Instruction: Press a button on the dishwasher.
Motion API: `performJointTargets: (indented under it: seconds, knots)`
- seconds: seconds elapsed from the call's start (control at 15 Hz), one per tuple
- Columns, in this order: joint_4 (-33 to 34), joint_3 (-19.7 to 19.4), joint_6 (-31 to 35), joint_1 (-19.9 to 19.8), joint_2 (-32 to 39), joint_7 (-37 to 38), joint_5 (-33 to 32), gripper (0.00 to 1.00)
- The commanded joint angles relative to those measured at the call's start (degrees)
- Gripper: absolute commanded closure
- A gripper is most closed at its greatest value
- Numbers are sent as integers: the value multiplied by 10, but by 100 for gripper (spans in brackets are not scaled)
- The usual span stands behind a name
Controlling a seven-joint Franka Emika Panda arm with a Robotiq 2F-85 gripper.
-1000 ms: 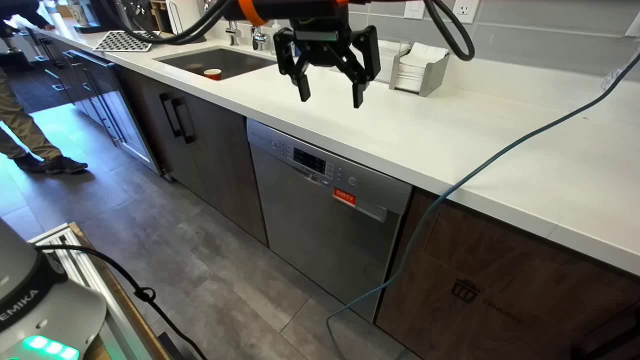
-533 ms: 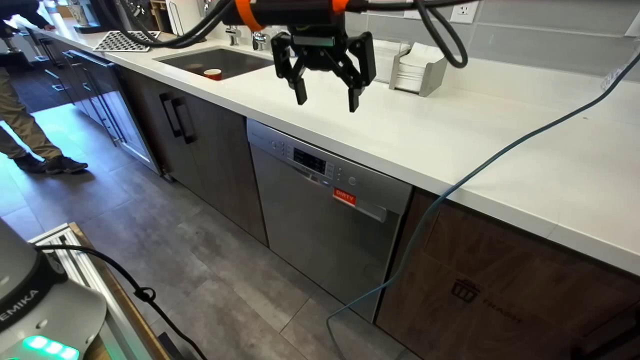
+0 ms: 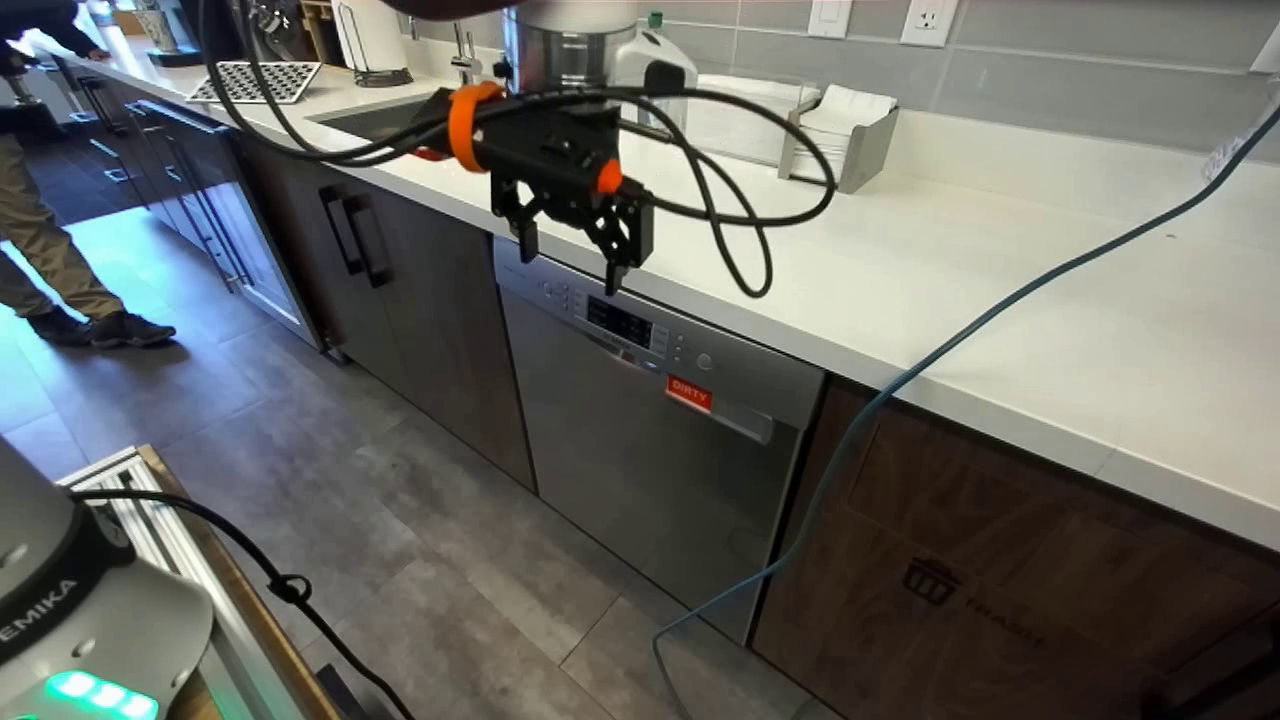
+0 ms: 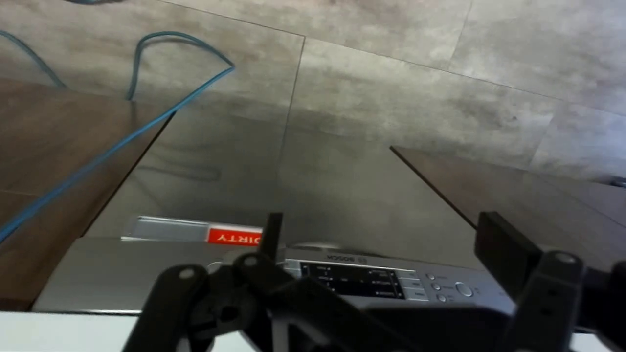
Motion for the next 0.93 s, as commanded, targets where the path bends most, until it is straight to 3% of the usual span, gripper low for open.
performJointTargets:
  seconds: [0.0, 0.47, 0.87]
  knots:
    - [15, 10, 0, 5, 67, -52, 111, 0]
    - [51, 67, 22, -38, 190, -108, 314, 0]
    - [111, 116, 78, -82, 285, -98, 450, 0]
